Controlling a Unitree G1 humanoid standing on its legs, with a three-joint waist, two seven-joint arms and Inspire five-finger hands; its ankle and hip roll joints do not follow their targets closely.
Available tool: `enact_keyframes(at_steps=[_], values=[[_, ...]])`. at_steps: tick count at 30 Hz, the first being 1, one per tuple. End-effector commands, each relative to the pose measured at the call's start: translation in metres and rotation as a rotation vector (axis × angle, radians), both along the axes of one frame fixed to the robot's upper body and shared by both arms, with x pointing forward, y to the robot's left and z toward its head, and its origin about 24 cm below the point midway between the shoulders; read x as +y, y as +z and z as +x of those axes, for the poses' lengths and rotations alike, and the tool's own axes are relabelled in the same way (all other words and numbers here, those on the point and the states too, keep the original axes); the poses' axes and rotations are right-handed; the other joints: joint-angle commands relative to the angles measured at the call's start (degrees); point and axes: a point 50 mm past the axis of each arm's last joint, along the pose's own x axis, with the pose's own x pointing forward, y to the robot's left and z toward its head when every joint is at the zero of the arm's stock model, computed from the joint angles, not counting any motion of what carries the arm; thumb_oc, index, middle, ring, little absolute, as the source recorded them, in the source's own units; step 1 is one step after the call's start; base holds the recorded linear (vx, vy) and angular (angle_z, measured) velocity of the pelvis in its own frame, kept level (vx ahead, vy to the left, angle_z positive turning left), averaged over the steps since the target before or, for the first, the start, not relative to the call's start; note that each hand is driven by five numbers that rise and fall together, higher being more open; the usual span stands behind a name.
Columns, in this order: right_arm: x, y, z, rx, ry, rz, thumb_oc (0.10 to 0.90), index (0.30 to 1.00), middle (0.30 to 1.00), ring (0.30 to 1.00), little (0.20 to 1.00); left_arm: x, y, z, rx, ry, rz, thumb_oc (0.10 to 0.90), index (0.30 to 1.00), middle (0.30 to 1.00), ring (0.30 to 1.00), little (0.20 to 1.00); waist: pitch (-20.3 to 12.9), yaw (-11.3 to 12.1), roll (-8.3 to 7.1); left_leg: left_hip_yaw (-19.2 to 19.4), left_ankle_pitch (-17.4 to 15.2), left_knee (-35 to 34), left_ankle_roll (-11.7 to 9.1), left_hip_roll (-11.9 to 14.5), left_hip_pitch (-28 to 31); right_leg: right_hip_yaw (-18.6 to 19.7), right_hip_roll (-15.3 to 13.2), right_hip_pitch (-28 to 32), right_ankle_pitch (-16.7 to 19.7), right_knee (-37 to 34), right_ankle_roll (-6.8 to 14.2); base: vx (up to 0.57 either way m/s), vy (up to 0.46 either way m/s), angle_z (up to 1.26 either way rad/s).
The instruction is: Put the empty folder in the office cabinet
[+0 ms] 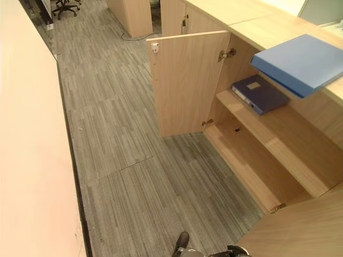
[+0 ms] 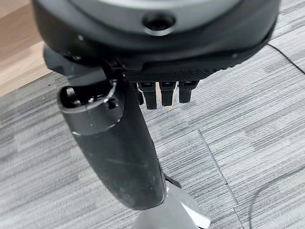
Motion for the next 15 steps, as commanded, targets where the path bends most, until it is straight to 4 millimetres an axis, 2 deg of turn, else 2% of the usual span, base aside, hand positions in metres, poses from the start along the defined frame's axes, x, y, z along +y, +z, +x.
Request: enact_keyframes(at_steps=[1,4,5,6,8,9,11,12,13,15], values=[[-0.020,0.005,-0.008,0.032,-0.058,-0.066,0.800,0.900,0.900,0.900,0.900,-0.003,-0.001,-0.008,0.031,-0.044,0.006,0.800,0.900,0.900,0.900,0.900,2.14,1.91,-0.58,6.61,4.55,-6.94,4.26,3.96,-6.41,5.54,-4.19,1.87,-0.68,2.67,5.47,0.29,0.066,-0.16],[-0.023,0.005,-0.012,0.048,-0.052,-0.073,0.800,0.900,0.900,0.900,0.900,-0.001,-0.002,-0.017,0.058,-0.034,0.009,0.800,0.900,0.900,0.900,0.900,1.83,3.50,-0.57,5.43,4.49,-14.25,4.26,4.50,-9.09,6.98,-4.78,3.90,-1.50,1.61,6.75,0.24,0.102,-0.17],[-0.024,0.005,-0.015,0.057,-0.053,-0.077,0.800,0.900,0.900,0.900,0.900,-0.001,-0.003,-0.023,0.077,-0.023,0.006,0.800,0.900,0.900,0.900,0.900,1.58,4.45,0.05,3.80,7.78,-20.68,3.39,5.46,-9.81,7.95,-4.65,5.34,-2.16,1.34,7.32,0.39,0.221,-0.52],[-0.025,0.005,-0.018,0.064,-0.054,-0.080,0.800,0.900,0.900,0.900,0.900,-0.001,-0.003,-0.029,0.092,-0.008,0.005,0.800,0.900,0.900,0.900,0.900,1.35,5.42,0.82,1.69,12.58,-26.19,2.19,6.67,-11.67,8.89,-4.24,6.98,-2.92,0.85,7.81,0.44,0.233,-0.63],[-0.027,0.006,-0.020,0.072,-0.059,-0.086,0.800,0.900,0.900,0.900,0.900,-0.002,-0.004,-0.036,0.119,0.010,-0.005,0.800,0.900,0.900,0.900,0.900,1.40,6.83,1.45,-1.49,15.61,-34.12,0.74,7.62,-13.61,11.19,-4.40,9.69,-4.11,0.27,8.45,0.44,0.198,-0.49],[-0.029,0.006,-0.024,0.083,-0.069,-0.090,0.800,0.900,0.900,0.900,0.900,-0.004,-0.005,-0.043,0.142,0.024,-0.013,0.800,0.900,0.900,0.900,0.900,1.19,7.29,1.82,-3.28,16.38,-35.93,-0.19,7.88,-14.52,12.32,-4.63,10.79,-4.57,-0.12,8.90,0.39,0.197,-0.59],[-0.030,0.005,-0.031,0.093,-0.092,-0.078,0.800,0.900,0.900,0.900,0.900,-0.009,-0.006,-0.054,0.168,0.077,-0.047,0.800,0.900,0.900,0.900,0.900,-0.10,7.36,2.96,-5.75,16.11,-37.23,-1.06,8.09,-13.01,14.39,-4.97,11.99,-4.94,-0.70,9.87,0.38,0.277,-0.86],[-0.031,0.005,-0.035,0.104,-0.112,-0.069,0.800,0.900,0.900,0.900,0.900,-0.014,-0.007,-0.062,0.179,0.090,-0.086,0.800,0.900,0.900,0.900,0.900,-1.62,6.82,3.67,-5.50,16.51,-37.03,-1.12,7.60,-10.97,15.16,-6.21,12.11,-4.10,-1.16,10.83,0.30,0.277,-1.02],[-0.031,0.005,-0.036,0.105,-0.112,-0.069,0.800,0.900,0.900,0.900,0.900,-0.014,-0.007,-0.062,0.180,0.090,-0.086,0.800,0.900,0.900,0.900,0.900,-1.62,6.89,3.63,-5.40,16.47,-37.03,-1.09,7.57,-10.91,15.22,-6.27,12.13,-4.09,-1.19,10.86,0.35,0.420,-1.06],[-0.030,0.005,-0.036,0.119,-0.100,-0.056,0.800,0.900,0.900,0.900,0.900,-0.015,-0.007,-0.059,0.174,0.014,-0.106,0.800,0.900,0.900,0.900,0.900,-2.66,6.12,2.80,-3.20,13.90,-35.22,0.87,5.50,-9.06,16.64,-10.29,11.12,-1.93,-1.16,12.76,0.25,0.359,-0.71]])
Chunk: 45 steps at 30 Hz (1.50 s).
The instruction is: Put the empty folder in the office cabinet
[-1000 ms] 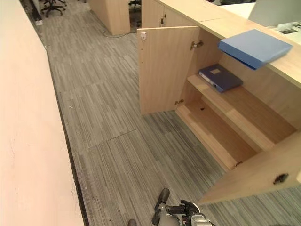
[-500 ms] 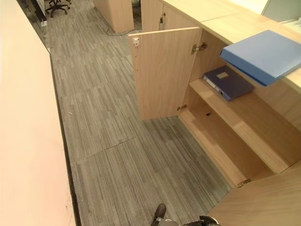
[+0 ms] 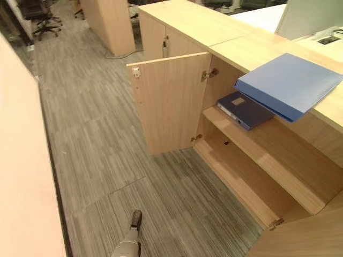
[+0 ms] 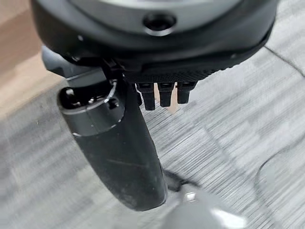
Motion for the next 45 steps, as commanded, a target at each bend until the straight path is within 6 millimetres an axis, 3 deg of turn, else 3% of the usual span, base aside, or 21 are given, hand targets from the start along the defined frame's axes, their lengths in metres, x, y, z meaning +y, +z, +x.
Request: enact_keyframes(at_steps=[1,5,7,10,11,13,14,16,17,20,24,25,28,29,32,34,37,38,39,40,45], values=[[-0.010,0.005,0.007,0.014,0.015,-0.008,0.800,0.900,0.900,0.900,0.900,0.021,0.003,0.020,-0.070,-0.114,0.024,0.800,0.900,0.900,0.900,0.900,0.16,1.37,-2.60,2.63,-5.14,3.42,3.30,-3.18,0.41,2.14,-14.17,-3.07,4.82,3.36,7.35,0.15,0.209,-0.64],[-0.009,0.005,0.010,0.018,0.024,-0.001,0.800,0.900,0.900,0.900,0.900,0.030,0.005,0.026,-0.085,-0.107,0.045,0.800,0.900,0.900,0.900,0.900,-0.37,1.84,-3.20,5.23,-8.08,4.52,6.13,-6.79,1.70,2.74,-18.89,-6.17,9.27,7.59,8.57,0.15,0.286,-0.49],[-0.011,0.007,0.021,-0.024,0.024,-0.001,0.800,0.900,0.900,0.900,0.900,0.037,0.006,0.029,-0.091,-0.121,0.061,0.800,0.900,0.900,0.900,0.900,-0.18,1.64,-3.13,7.34,-9.41,3.10,8.21,-10.11,4.35,1.81,-23.35,-9.43,16.50,13.84,8.53,0.17,0.365,-0.55],[-0.016,0.011,0.029,-0.044,0.037,-0.017,0.800,0.900,0.900,0.900,0.900,0.043,0.008,0.032,-0.095,-0.154,0.073,0.800,0.900,0.900,0.900,0.900,-0.01,2.31,-2.93,9.44,-11.74,0.78,9.10,-11.51,8.46,-4.47,-27.27,-10.02,18.56,19.49,8.53,0.19,0.272,-0.46],[-0.016,0.011,0.034,-0.051,0.053,-0.023,0.800,0.900,0.900,0.900,0.900,0.046,0.009,0.033,-0.098,-0.156,0.079,0.800,0.900,0.900,0.900,0.900,0.60,2.75,-2.88,11.55,-11.70,0.81,9.79,-11.73,9.18,-9.58,-28.27,-10.57,18.94,20.49,7.66,0.22,0.200,-0.41],[-0.015,0.012,0.038,-0.057,0.066,-0.023,0.800,0.900,0.900,0.900,0.900,0.048,0.009,0.033,-0.093,-0.156,0.081,0.800,0.900,0.900,0.900,0.900,0.81,2.64,-2.80,11.38,-13.35,0.46,9.52,-11.60,10.52,-11.52,-27.67,-10.46,17.14,21.76,8.76,0.13,0.147,-0.46],[-0.009,0.012,0.051,-0.082,0.114,-0.019,0.800,0.900,0.900,0.900,0.900,0.050,0.010,0.036,-0.102,-0.149,0.089,0.800,0.900,0.900,0.900,0.900,1.83,2.52,-2.35,14.05,-14.16,0.10,9.76,-11.20,11.62,-17.81,-24.72,-14.18,15.23,22.80,9.02,0.09,0.150,-0.31],[-0.002,0.013,0.065,-0.112,0.153,-0.018,0.800,0.900,0.900,0.900,0.900,0.050,0.010,0.038,-0.102,-0.151,0.091,0.800,0.900,0.900,0.900,0.900,2.81,2.21,-2.05,16.29,-14.74,0.10,9.50,-10.52,13.01,-23.33,-22.13,-16.66,14.06,21.44,9.50,0.12,0.096,-0.56],[0.004,0.013,0.073,-0.130,0.178,-0.011,0.800,0.900,0.900,0.900,0.900,0.050,0.010,0.038,-0.101,-0.153,0.091,0.800,0.900,0.900,0.900,0.900,3.29,2.09,-2.32,17.78,-15.38,0.10,9.30,-10.23,14.10,-26.93,-20.70,-17.84,14.20,19.70,9.45,0.13,-0.014,-0.81],[0.013,0.012,0.080,-0.145,0.197,0.001,0.800,0.900,0.900,0.900,0.900,0.050,0.010,0.035,-0.087,-0.157,0.088,0.800,0.900,0.900,0.900,0.900,3.96,0.98,-3.15,20.12,-16.61,0.10,8.71,-9.59,16.36,-30.62,-17.99,-20.17,16.16,14.33,9.48,0.13,-0.095,-0.90],[0.015,0.005,0.056,-0.092,0.156,0.009,0.800,0.900,0.900,0.900,0.900,0.048,0.009,0.026,-0.046,-0.159,0.081,0.800,0.900,0.900,0.900,0.900,2.85,-0.22,-3.91,20.51,-18.02,0.10,7.70,-8.83,17.72,-29.06,-15.31,-19.08,15.59,8.18,7.70,0.25,-0.224,-0.29],[0.014,0.001,0.038,-0.045,0.130,0.010,0.800,0.900,0.900,0.900,0.900,0.046,0.009,0.028,-0.049,-0.164,0.083,0.800,0.900,0.900,0.900,0.900,2.38,-1.04,-3.21,20.37,-18.32,0.20,7.17,-7.39,19.05,-28.13,-14.43,-18.71,14.29,9.22,6.52,0.41,-0.327,-0.05],[0.015,-0.001,0.030,-0.044,0.100,0.015,0.800,0.900,0.900,0.900,0.900,0.042,0.008,0.041,-0.086,-0.162,0.084,0.800,0.900,0.900,0.900,0.900,2.39,-2.77,-2.84,21.68,-19.63,4.90,5.18,-3.49,19.58,-26.60,-13.01,-18.36,10.63,11.19,4.08,0.29,-0.339,0.09],[0.014,0.000,0.032,-0.060,0.081,0.015,0.800,0.900,0.900,0.900,0.900,0.041,0.008,0.051,-0.118,-0.156,0.086,0.800,0.900,0.900,0.900,0.900,3.49,-3.31,-3.57,22.99,-17.52,17.66,3.44,0.32,16.04,-25.31,-10.89,-15.93,7.76,10.50,1.75,0.15,-0.309,-0.47],[0.011,0.002,0.038,-0.085,0.082,0.008,0.800,0.900,0.900,0.900,0.900,0.036,0.008,0.061,-0.161,-0.176,0.089,0.800,0.900,0.900,0.900,0.900,5.00,-2.04,-4.18,18.34,-12.20,33.35,3.07,3.22,8.24,-22.26,-7.27,-12.64,3.53,8.47,-1.98,0.17,-0.239,-1.34],[0.008,0.003,0.040,-0.099,0.076,0.002,0.800,0.900,0.900,0.900,0.900,0.031,0.007,0.062,-0.165,-0.183,0.078,0.800,0.900,0.900,0.900,0.900,5.28,-1.42,-4.49,16.11,-13.50,32.15,3.88,2.23,4.85,-19.83,-7.69,-11.62,3.04,8.13,-1.37,0.20,0.052,-0.81],[-0.001,0.007,0.038,-0.093,0.065,-0.020,0.800,0.900,0.900,0.900,0.900,0.029,0.006,0.057,-0.147,-0.216,0.071,0.800,0.900,0.900,0.900,0.900,5.29,0.67,-4.84,11.31,-14.16,23.22,4.10,0.10,1.42,-16.33,-8.15,-9.85,2.86,7.23,0.07,0.22,0.155,-1.03],[-0.004,0.009,0.042,-0.113,0.070,-0.030,0.800,0.900,0.900,0.900,0.900,0.030,0.006,0.056,-0.144,-0.234,0.073,0.800,0.900,0.900,0.900,0.900,5.43,2.17,-4.29,6.11,-9.87,16.05,3.73,-2.49,-0.53,-14.54,-7.60,-9.73,3.83,7.33,0.19,0.17,0.143,-0.87],[-0.004,0.009,0.042,-0.113,0.070,-0.030,0.800,0.900,0.900,0.900,0.900,0.030,0.006,0.056,-0.144,-0.234,0.073,0.800,0.900,0.900,0.900,0.900,5.46,2.19,-4.34,6.16,-9.67,15.72,3.73,-2.55,-0.33,-14.52,-7.66,-9.71,3.82,7.34,0.19,0.17,0.150,-0.72],[-0.005,0.010,0.047,-0.135,0.076,-0.036,0.800,0.900,0.900,0.900,0.900,0.030,0.006,0.058,-0.148,-0.254,0.075,0.800,0.900,0.900,0.900,0.900,5.41,2.67,-3.52,2.76,-9.60,13.03,3.40,-4.07,0.86,-11.83,-6.96,-9.60,3.57,7.99,0.51,0.11,0.073,-0.98],[-0.001,0.009,0.048,-0.152,0.058,-0.022,0.800,0.900,0.900,0.900,0.900,0.025,0.005,0.055,-0.134,-0.299,0.057,0.800,0.900,0.900,0.900,0.900,3.67,0.84,-2.50,4.14,-10.24,8.35,4.41,-4.47,5.70,-9.80,-7.36,-8.94,4.58,7.32,1.13,0.10,0.118,-0.67]])
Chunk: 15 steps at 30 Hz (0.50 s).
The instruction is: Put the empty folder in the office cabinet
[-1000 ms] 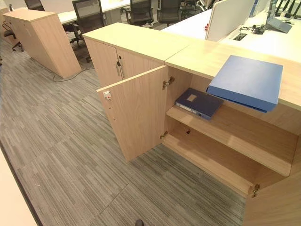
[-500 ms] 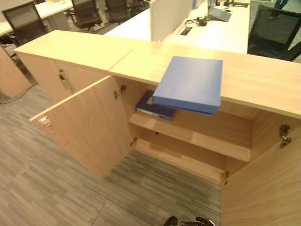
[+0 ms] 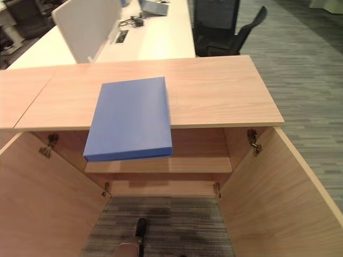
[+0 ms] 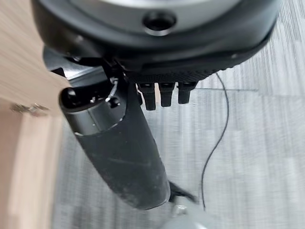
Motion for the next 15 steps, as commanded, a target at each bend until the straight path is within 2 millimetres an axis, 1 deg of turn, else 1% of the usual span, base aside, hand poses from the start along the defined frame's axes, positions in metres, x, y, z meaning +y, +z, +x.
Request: enact_keyframes(at_steps=[1,3,6,7,10,15], values=[[-0.002,0.007,0.031,-0.113,-0.059,0.006,0.800,0.900,0.900,0.900,0.900,0.007,0.001,0.000,-0.003,-0.035,0.013,0.800,0.900,0.900,0.900,0.900,1.84,2.37,-1.91,1.82,-9.99,-0.97,1.32,-0.71,5.86,-3.07,-8.19,-6.47,6.29,2.51,3.96,0.05,0.097,-0.10],[0.003,0.005,0.030,-0.103,-0.049,0.016,0.800,0.900,0.900,0.900,0.900,0.007,0.002,0.004,-0.012,-0.045,0.012,0.800,0.900,0.900,0.900,0.900,1.38,1.82,-1.72,2.71,-10.11,-2.87,1.84,-1.36,7.81,-2.20,-8.43,-6.30,6.86,1.97,4.32,0.06,0.093,-0.11],[0.008,0.001,0.024,-0.070,-0.029,0.027,0.800,0.900,0.900,0.900,0.900,0.008,0.003,0.012,-0.044,-0.056,0.016,0.800,0.900,0.900,0.900,0.900,0.69,1.53,-1.72,3.49,-10.28,-4.77,2.48,-2.20,9.69,-1.94,-8.71,-6.07,7.65,1.19,4.87,0.06,0.068,-0.07],[0.008,0.001,0.023,-0.070,-0.029,0.027,0.800,0.900,0.900,0.900,0.900,0.008,0.003,0.012,-0.043,-0.056,0.016,0.800,0.900,0.900,0.900,0.900,0.72,1.56,-1.72,3.53,-10.25,-4.87,2.49,-2.20,9.81,-1.91,-8.71,-6.01,7.67,1.15,4.89,0.05,0.052,-0.04],[0.015,-0.002,0.017,-0.052,-0.024,0.050,0.800,0.900,0.900,0.900,0.900,0.006,0.004,0.021,-0.099,-0.002,-0.016,0.800,0.900,0.900,0.900,0.900,-0.16,1.18,-1.99,4.07,-10.44,-7.39,3.05,-2.89,12.26,-1.46,-8.71,-5.30,8.54,-0.42,5.73,0.06,0.045,-0.03],[0.019,-0.004,0.016,-0.048,-0.006,0.062,0.800,0.900,0.900,0.900,0.900,0.008,0.005,0.020,-0.107,0.023,-0.021,0.800,0.900,0.900,0.900,0.900,-0.90,1.26,-2.47,4.21,-10.92,-8.34,3.24,-2.95,13.75,-1.20,-8.46,-4.20,9.07,-1.92,6.18,0.04,0.008,-0.01]])
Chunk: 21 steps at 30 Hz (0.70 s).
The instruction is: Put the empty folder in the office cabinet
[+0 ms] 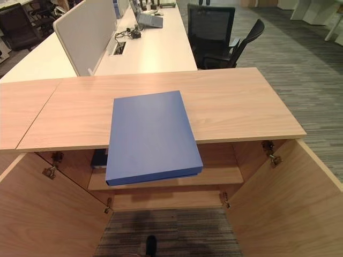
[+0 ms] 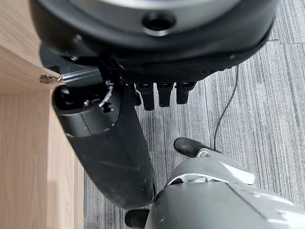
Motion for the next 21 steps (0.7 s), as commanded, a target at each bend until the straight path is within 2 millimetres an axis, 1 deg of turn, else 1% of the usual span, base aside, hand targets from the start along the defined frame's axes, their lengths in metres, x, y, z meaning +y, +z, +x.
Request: enact_keyframes(at_steps=[1,5,6,7,8,9,11,12,13,14,15,16,17,18,19,20,21], values=[[-0.015,0.007,0.013,-0.033,0.004,-0.041,0.800,0.900,0.900,0.900,0.900,-0.008,0.001,0.030,-0.098,0.026,-0.041,0.800,0.900,0.900,0.900,0.900,1.89,0.98,-0.21,1.11,-7.09,0.38,-1.46,2.84,6.45,-3.17,-1.74,-5.28,10.91,-3.83,0.60,0.00,0.000,0.00],[-0.010,0.007,0.020,-0.067,0.033,-0.034,0.800,0.900,0.900,0.900,0.900,-0.008,0.001,0.028,-0.105,0.051,-0.053,0.800,0.900,0.900,0.900,0.900,1.39,1.10,-0.60,1.16,-7.40,-0.03,-1.55,3.07,7.46,-3.12,-1.19,-4.41,11.12,-5.00,0.72,0.03,-0.017,-0.02],[-0.010,0.008,0.022,-0.077,0.031,-0.034,0.800,0.900,0.900,0.900,0.900,-0.009,0.002,0.032,-0.136,0.089,-0.062,0.800,0.900,0.900,0.900,0.900,1.39,1.15,-0.63,1.11,-7.44,-0.09,-1.58,3.15,7.58,-3.14,-1.09,-4.31,11.14,-5.16,0.74,0.00,0.000,0.00],[-0.010,0.008,0.022,-0.077,0.031,-0.034,0.800,0.900,0.900,0.900,0.900,-0.009,0.002,0.032,-0.135,0.090,-0.062,0.800,0.900,0.900,0.900,0.900,1.39,1.14,-0.62,1.11,-7.44,-0.09,-1.58,3.15,7.60,-3.14,-1.08,-4.27,11.15,-5.18,0.74,0.00,0.000,0.00],[-0.010,0.008,0.024,-0.089,0.024,-0.033,0.800,0.900,0.900,0.900,0.900,-0.008,0.004,0.038,-0.183,0.126,-0.071,0.800,0.900,0.900,0.900,0.900,1.45,1.20,-0.62,1.08,-7.48,-0.06,-1.58,3.23,7.71,-3.15,-0.94,-4.16,11.16,-5.28,0.74,0.01,-0.037,0.00],[-0.010,0.009,0.028,-0.116,0.006,-0.027,0.800,0.900,0.900,0.900,0.900,-0.007,0.014,0.059,-0.339,0.211,-0.098,0.800,0.900,0.900,0.900,0.900,1.67,1.48,-0.57,0.93,-7.34,0.05,-1.69,3.51,7.72,-3.19,-0.70,-3.92,11.15,-5.50,0.72,0.01,-0.055,0.02],[-0.009,0.009,0.029,-0.128,-0.001,-0.023,0.800,0.900,0.900,0.900,0.900,-0.004,0.032,0.074,-0.513,0.326,-0.129,0.800,0.900,0.900,0.900,0.900,1.90,1.92,-0.61,0.76,-7.20,0.21,-1.79,3.81,7.79,-3.26,-0.35,-3.61,11.20,-5.82,0.67,-0.01,-0.075,0.04],[-0.007,0.009,0.026,-0.120,0.001,-0.021,0.800,0.900,0.900,0.900,0.900,-0.001,0.053,0.088,-0.665,0.411,-0.152,0.800,0.900,0.900,0.900,0.900,1.98,2.33,-0.63,0.60,-6.95,0.39,-1.94,4.19,7.62,-3.54,0.00,-3.42,10.98,-6.05,0.54,-0.03,-0.089,0.04],[-0.007,0.008,0.022,-0.108,0.003,-0.021,0.800,0.900,0.900,0.900,0.900,0.004,0.068,0.093,-0.755,0.460,-0.146,0.800,0.900,0.900,0.900,0.900,2.16,2.78,-0.57,0.42,-6.82,0.51,-2.06,4.38,7.62,-3.67,0.31,-3.09,10.76,-6.23,0.43,-0.04,-0.117,0.06],[-0.006,0.006,0.017,-0.090,0.010,-0.022,0.800,0.900,0.900,0.900,0.900,0.016,0.090,0.099,-0.861,0.470,-0.101,0.800,0.900,0.900,0.900,0.900,2.31,3.35,-0.65,0.12,-6.64,0.79,-2.21,4.72,7.27,-3.93,0.74,-2.94,10.53,-6.35,0.15,-0.03,-0.103,0.04],[-0.006,0.006,0.014,-0.082,0.013,-0.024,0.800,0.900,0.900,0.900,0.900,0.025,0.103,0.102,-0.908,0.436,-0.041,0.800,0.900,0.900,0.900,0.900,2.41,3.72,-0.68,-0.12,-6.55,0.98,-2.32,4.94,7.15,-4.05,0.98,-2.81,10.35,-6.37,-0.04,-0.02,-0.078,0.05],[-0.006,0.006,0.014,-0.081,0.013,-0.024,0.800,0.900,0.900,0.900,0.900,0.025,0.103,0.102,-0.907,0.436,-0.039,0.800,0.900,0.900,0.900,0.900,2.39,3.68,-0.71,-0.14,-6.56,0.99,-2.34,4.95,7.17,-4.06,0.99,-2.77,10.33,-6.37,-0.05,-0.02,-0.062,0.06],[-0.007,0.006,0.012,-0.074,0.020,-0.031,0.800,0.900,0.900,0.900,0.900,0.036,0.119,0.104,-0.958,0.401,0.040,0.800,0.900,0.900,0.900,0.900,2.70,4.12,-0.75,-0.44,-6.63,1.48,-2.48,5.20,7.08,-4.13,1.32,-2.50,10.08,-6.38,-0.30,-0.04,-0.101,0.05],[-0.007,0.005,0.010,-0.057,0.042,-0.042,0.800,0.900,0.900,0.900,0.900,0.052,0.141,0.111,-1.026,0.337,0.161,0.800,0.900,0.900,0.900,0.900,3.04,5.03,-0.86,-0.98,-6.58,2.56,-2.82,5.67,6.22,-4.60,1.83,-2.48,9.76,-6.45,-0.69,-0.04,-0.101,0.02],[-0.006,0.005,0.010,-0.057,0.043,-0.041,0.800,0.900,0.900,0.900,0.900,0.052,0.142,0.111,-1.025,0.337,0.163,0.800,0.900,0.900,0.900,0.900,3.06,4.96,-0.90,-1.02,-6.64,2.68,-2.85,5.68,6.16,-4.63,1.85,-2.47,9.74,-6.45,-0.72,-0.06,-0.139,-0.01],[-0.005,0.005,0.010,-0.051,0.072,-0.039,0.800,0.900,0.900,0.900,0.900,0.062,0.159,0.120,-1.082,0.301,0.258,0.800,0.900,0.900,0.900,0.900,3.45,5.65,-1.04,-1.48,-6.43,3.54,-3.16,6.21,5.43,-4.95,2.38,-2.35,9.36,-6.47,-1.08,-0.04,-0.075,0.02],[-0.004,0.005,0.010,-0.052,0.073,-0.039,0.800,0.900,0.900,0.900,0.900,0.063,0.159,0.120,-1.082,0.301,0.260,0.800,0.900,0.900,0.900,0.900,3.50,5.52,-1.08,-1.58,-6.50,3.71,-3.20,6.23,5.31,-5.04,2.41,-2.35,9.34,-6.47,-1.12,-0.04,-0.109,0.08]])
